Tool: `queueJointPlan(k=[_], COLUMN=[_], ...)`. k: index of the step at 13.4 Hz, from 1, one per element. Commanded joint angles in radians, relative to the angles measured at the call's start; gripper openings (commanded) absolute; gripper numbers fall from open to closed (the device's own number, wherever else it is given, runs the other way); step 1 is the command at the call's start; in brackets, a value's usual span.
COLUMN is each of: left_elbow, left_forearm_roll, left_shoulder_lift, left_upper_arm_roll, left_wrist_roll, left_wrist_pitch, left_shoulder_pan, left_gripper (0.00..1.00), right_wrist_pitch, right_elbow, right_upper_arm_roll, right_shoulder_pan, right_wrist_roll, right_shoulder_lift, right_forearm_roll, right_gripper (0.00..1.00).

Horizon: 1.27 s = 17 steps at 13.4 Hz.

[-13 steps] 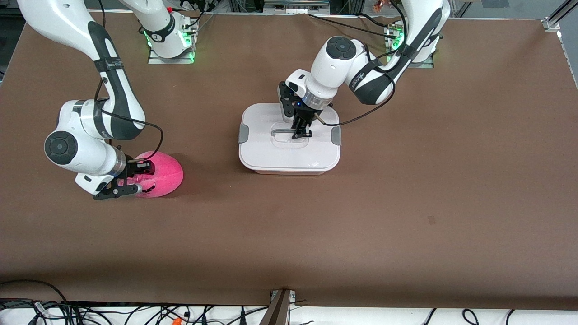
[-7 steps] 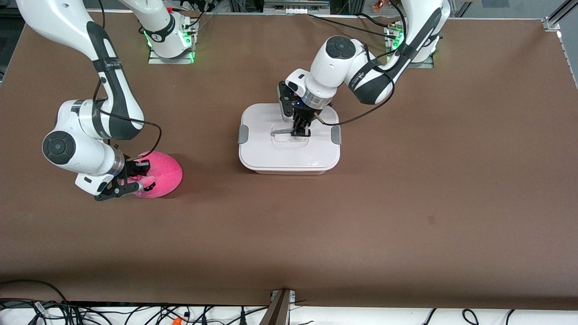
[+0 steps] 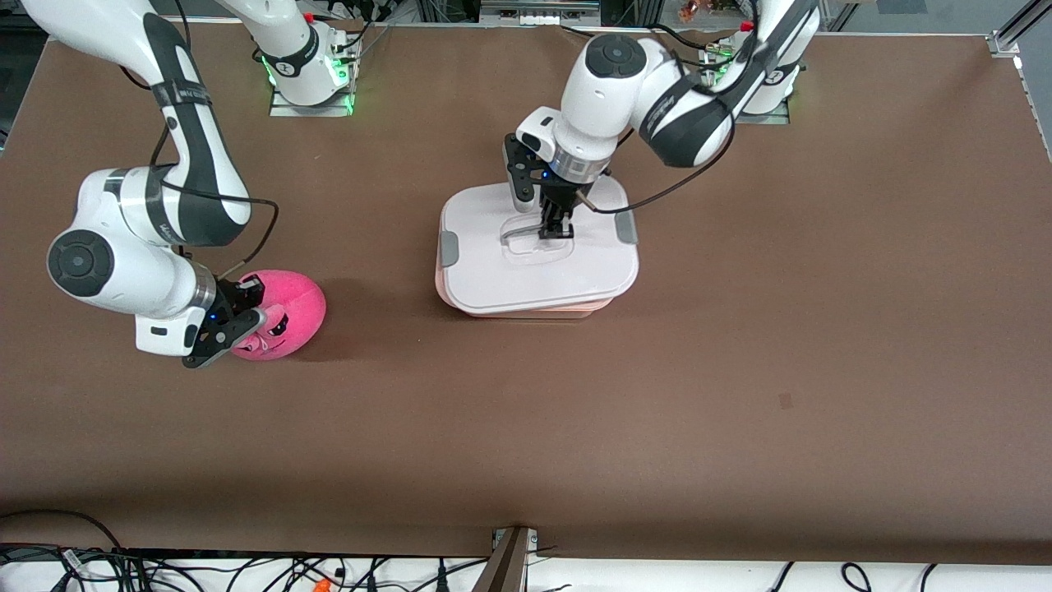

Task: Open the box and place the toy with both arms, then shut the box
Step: 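Lift the lid off with the left gripper while the right gripper lifts the toy, then lower the pink toy into the pink box and open the right gripper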

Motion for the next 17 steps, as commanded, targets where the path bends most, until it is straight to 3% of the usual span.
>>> queueJointPlan(k=[1, 3, 7, 13, 17], left_elbow=[0.192, 0.284, 0.364, 0.385, 0.385], left_forearm_roll=[-0.026, -0.026, -0.025, -0.014, -0.008], left_shoulder_lift=[-0.021, -0.018, -0.020, -0.014, -0.004], left_upper_arm_roll=[-0.003, -0.003, -0.003, -0.001, 0.003], left_wrist_roll=[0.006, 0.056, 0.310, 0.752, 0.854], left_wrist_pitch=[-0.349, -0.530, -0.731, -0.785, -0.785], left_shoulder_pan=[0.006, 0.047, 0.206, 0.481, 0.593], left_gripper=[0.00, 0.00, 0.00, 0.00, 0.00], right_wrist_pitch=[-0.082, -0.137, -0.142, -0.135, -0.127], right_elbow=[0.046, 0.089, 0.129, 0.148, 0.193], right_upper_arm_roll=[0.051, 0.140, 0.324, 0.335, 0.333], right_shoulder_pan=[-0.002, 0.002, 0.017, 0.290, 0.400], right_wrist_roll=[-0.248, -0.331, -0.319, -0.066, 0.063], right_shoulder_lift=[-0.063, -0.095, -0.101, -0.057, 0.013], right_forearm_roll=[0.012, -0.003, -0.059, -0.138, -0.207], right_gripper=[0.00, 0.00, 0.00, 0.00, 0.00])
